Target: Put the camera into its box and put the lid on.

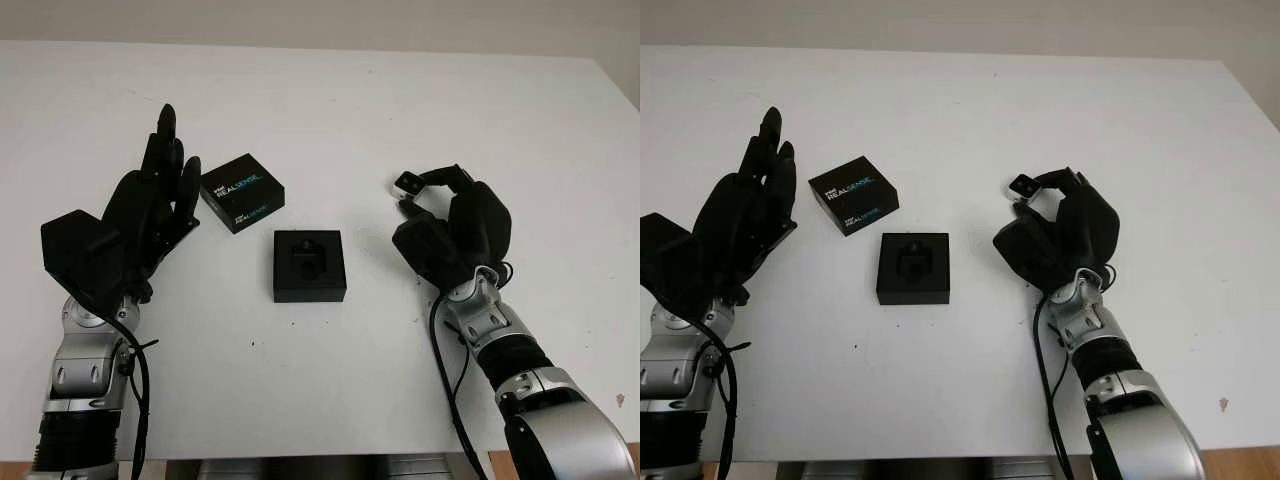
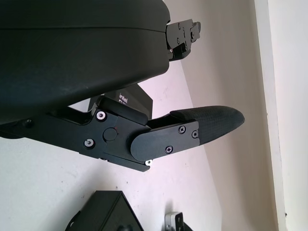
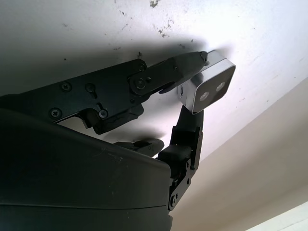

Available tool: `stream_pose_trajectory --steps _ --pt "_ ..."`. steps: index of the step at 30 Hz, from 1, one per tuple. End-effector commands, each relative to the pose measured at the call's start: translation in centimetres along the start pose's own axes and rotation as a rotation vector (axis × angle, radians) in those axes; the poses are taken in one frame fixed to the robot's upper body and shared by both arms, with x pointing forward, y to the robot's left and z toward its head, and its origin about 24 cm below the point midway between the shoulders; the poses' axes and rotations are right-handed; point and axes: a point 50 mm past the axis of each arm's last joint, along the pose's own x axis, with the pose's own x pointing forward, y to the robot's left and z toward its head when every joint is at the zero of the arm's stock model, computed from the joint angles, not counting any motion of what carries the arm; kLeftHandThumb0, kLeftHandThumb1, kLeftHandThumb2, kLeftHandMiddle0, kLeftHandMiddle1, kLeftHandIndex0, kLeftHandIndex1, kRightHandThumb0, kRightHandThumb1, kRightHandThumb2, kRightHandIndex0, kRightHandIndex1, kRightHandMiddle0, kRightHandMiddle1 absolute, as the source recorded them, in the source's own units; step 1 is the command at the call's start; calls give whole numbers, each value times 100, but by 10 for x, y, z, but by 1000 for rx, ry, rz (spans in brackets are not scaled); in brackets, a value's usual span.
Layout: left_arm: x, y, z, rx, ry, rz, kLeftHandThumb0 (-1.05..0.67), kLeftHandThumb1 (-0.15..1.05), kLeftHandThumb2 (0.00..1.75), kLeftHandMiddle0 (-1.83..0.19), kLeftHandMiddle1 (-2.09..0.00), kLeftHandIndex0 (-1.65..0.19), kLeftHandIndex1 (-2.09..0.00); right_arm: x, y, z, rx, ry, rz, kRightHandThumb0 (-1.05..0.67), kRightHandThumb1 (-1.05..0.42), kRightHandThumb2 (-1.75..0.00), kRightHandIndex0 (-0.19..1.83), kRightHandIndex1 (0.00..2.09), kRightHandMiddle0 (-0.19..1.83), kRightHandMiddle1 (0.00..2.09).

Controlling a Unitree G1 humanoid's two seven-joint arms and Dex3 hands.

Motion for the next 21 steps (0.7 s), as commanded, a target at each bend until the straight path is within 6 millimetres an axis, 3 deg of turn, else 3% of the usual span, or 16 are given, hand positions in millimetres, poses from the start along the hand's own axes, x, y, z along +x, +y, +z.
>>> stream_pose_trajectory --steps 1,9,21 --pt "0 1 4 14 -20 2 -78 105 65 19 0 19 0 -24 18 -27 -10 97 77 -47 -104 -6 52 7 46 115" --pt "2 0 5 25 -19 2 -76 105 66 19 0 19 0 -23 16 -27 52 69 74 -47 -105 -11 55 7 48 151" --pt "3 -1 4 14 -26 6 -75 105 62 19 0 19 0 -23 16 -25 70 25 64 -44 -105 -9 55 6 45 158"
